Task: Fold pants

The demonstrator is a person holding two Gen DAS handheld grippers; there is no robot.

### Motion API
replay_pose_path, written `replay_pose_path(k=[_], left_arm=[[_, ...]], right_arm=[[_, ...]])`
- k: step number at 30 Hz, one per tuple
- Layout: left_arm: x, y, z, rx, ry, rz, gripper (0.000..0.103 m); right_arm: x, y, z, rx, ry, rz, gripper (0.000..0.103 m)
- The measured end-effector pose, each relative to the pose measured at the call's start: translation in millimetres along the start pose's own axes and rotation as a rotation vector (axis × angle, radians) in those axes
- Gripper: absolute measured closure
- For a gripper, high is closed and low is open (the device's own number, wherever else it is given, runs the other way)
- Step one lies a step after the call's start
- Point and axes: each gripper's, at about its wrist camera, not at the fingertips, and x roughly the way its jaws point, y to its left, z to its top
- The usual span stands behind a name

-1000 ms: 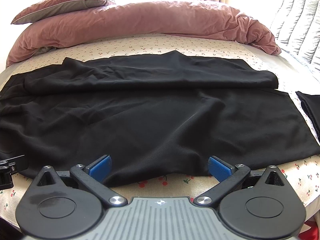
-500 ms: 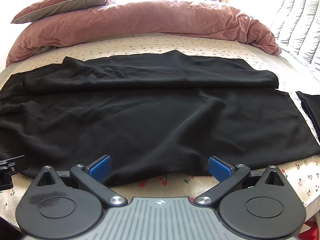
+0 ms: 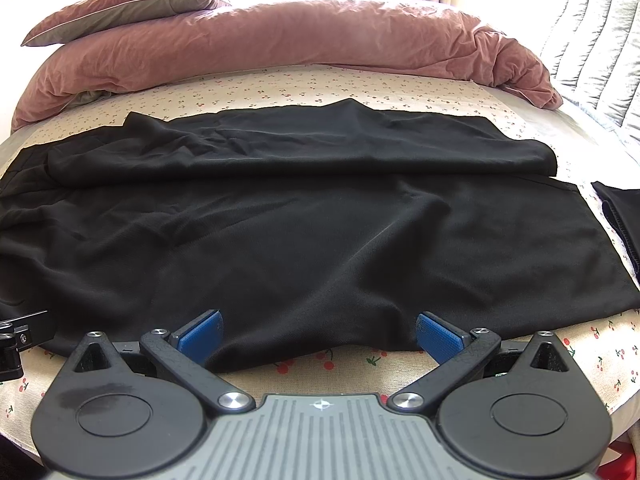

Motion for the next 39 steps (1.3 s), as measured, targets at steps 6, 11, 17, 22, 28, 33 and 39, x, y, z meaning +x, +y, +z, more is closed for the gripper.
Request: replay_pose_path(k=[6, 11, 17, 22, 28, 33, 39], left_arm=[[0, 1, 0, 0.0, 0.0, 0.0, 0.0], [0, 1, 0, 0.0, 0.0, -0.001, 0.0], [1, 1, 0, 0.001, 0.001, 0.003, 0.0], [1, 2, -1, 0.002, -0.001, 0.008, 0.0], [0, 2, -1, 0.002, -0.001, 0.016, 0.0], [-1, 4, -1, -0.005, -0.007, 0.017, 0.0], [-1, 23, 0, -0.039, -0.075, 0.036, 0.0]], right_arm=[[0, 0, 0, 0.0, 0.001, 0.0, 0.0], [0, -1, 0, -0.001, 0.002, -0.001, 0.0], [0, -2, 0, 0.0, 0.003, -0.003, 0.0], [1, -4, 0, 0.001, 0.004, -0.007, 0.0], [0, -6, 1, 0.003, 0.005, -0.014, 0.0], [0, -10, 2, 0.004, 0.001, -0.034, 0.0], [-2, -31, 4, 0.028, -0.027, -0.065, 0.0]])
